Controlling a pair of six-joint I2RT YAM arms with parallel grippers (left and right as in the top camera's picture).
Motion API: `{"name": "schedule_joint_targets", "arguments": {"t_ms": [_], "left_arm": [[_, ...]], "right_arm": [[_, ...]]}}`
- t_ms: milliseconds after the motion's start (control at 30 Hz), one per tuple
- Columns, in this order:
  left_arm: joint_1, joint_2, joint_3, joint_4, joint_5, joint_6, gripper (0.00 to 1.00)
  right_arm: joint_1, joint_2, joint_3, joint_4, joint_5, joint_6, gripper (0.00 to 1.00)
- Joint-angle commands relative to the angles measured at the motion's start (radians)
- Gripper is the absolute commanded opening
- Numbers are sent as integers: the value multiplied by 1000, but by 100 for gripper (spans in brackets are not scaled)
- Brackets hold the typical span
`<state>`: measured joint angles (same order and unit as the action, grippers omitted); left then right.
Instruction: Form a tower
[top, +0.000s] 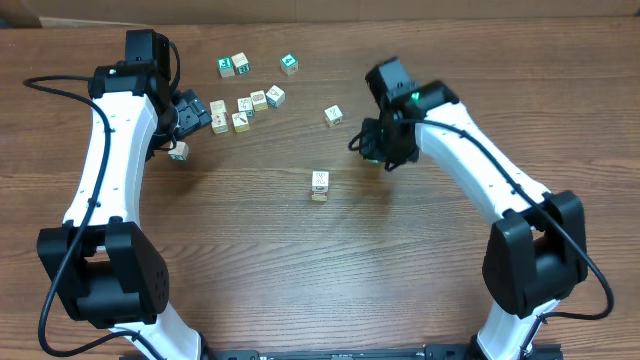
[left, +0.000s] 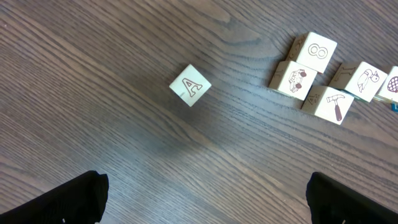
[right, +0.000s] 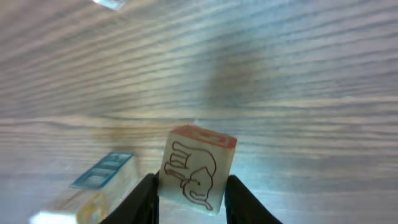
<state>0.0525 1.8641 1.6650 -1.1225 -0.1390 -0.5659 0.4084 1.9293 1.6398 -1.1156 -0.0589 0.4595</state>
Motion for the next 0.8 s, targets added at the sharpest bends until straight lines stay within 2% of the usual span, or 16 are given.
{"name": "schedule_joint_targets", "arguments": {"t_ms": [0, 233, 500, 767], "left_arm": [[0, -16, 13, 1, 1, 13, 100], [0, -16, 13, 1, 1, 13, 100], [0, -16, 13, 1, 2, 13, 99], [0, -16, 13, 1, 1, 13, 99]], "right_arm": [[5, 1, 126, -72, 12, -24, 30], [56, 1, 255, -215, 12, -24, 30], [172, 1, 251, -214, 13, -23, 30], [227, 1, 249, -201, 12, -14, 30]]}}
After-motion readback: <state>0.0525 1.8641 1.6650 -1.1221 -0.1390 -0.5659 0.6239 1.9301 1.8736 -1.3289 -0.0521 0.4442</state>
